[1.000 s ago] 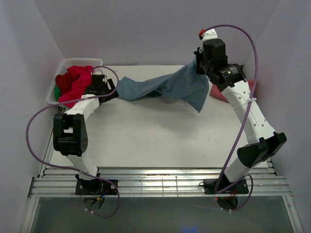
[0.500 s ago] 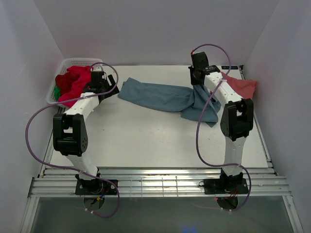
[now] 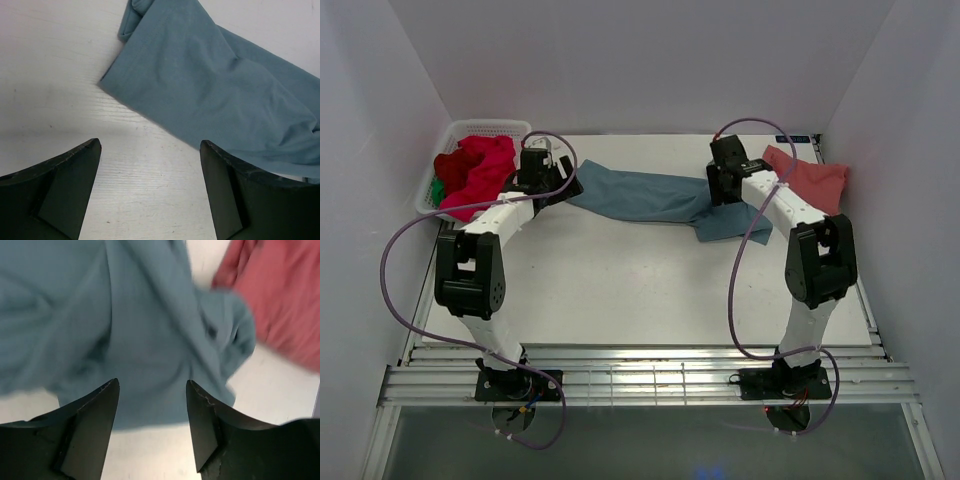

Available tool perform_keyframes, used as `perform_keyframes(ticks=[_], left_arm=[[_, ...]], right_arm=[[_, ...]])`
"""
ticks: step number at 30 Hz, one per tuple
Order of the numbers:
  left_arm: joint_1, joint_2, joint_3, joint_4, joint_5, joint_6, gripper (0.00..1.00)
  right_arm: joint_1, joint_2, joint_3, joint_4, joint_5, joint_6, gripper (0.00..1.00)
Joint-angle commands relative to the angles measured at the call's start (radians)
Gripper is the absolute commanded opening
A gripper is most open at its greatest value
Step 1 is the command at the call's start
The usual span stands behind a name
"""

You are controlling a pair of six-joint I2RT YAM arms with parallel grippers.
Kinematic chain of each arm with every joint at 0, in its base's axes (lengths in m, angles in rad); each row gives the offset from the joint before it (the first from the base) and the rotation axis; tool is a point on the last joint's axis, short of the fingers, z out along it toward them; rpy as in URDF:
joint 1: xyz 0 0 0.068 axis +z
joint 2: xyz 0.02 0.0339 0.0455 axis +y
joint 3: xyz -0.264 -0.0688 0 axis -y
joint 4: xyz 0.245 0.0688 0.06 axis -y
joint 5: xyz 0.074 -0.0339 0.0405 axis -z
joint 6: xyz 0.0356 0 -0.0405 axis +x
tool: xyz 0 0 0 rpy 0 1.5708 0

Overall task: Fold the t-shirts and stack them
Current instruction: Flatten out the tshirt

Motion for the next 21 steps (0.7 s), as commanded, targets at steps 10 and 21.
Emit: perform_keyframes(ticks=[10,21], left_arm=[[-0.027,0.014,-0.02,0.02,0.04,-0.005,0.9],[-0.027,-0.015,-0.044,0.014,0.026,0.012,0.9]], right_arm=[[0.019,-0.203,-0.195,-0.167,0.073,0.143,0.67],[-0.119,-0.07,-0.2,-0.166,0.019,0.167,0.64]])
